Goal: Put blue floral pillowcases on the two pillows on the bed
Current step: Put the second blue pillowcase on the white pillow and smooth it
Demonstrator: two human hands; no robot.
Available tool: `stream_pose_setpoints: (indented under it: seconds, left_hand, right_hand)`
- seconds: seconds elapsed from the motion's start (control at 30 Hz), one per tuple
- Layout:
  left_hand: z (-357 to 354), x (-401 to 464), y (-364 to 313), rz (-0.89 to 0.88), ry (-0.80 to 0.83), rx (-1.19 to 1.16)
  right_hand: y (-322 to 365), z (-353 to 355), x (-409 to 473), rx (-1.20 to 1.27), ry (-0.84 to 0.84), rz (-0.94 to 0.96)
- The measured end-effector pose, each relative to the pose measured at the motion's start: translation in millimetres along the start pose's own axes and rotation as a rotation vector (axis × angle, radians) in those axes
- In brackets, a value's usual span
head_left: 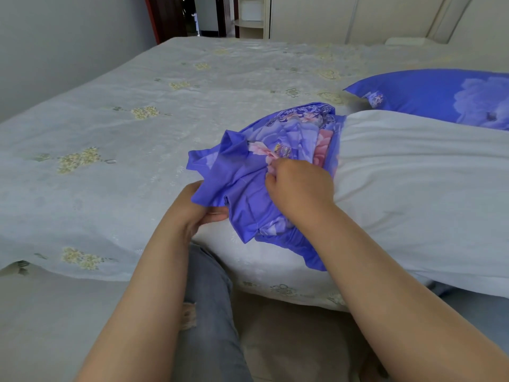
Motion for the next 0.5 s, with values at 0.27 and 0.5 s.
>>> stream_pose_setpoints:
  seconds: [0.27,0.5]
  left_hand:
    - [-33.3,-7.0,48.5,0.129,0.052,-0.797]
    - [-53.8,4.5,55.9,0.176,0.046,-0.763]
  right_hand:
    - [24.1,2.5,-6.9,0.129,0.143,-0.003]
    - [9.5,-9.2,-8.2,0.158,0.059,-0.173]
Point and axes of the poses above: each hand's wrist, its own x-axis towards the middle knuckle, its own z-axis out of the back of the hand, y = z × x, the point moved 4 cm from there along x, towards the middle knuckle, and after that the axes turned 14 degrees about z, right-handed, at the moved point
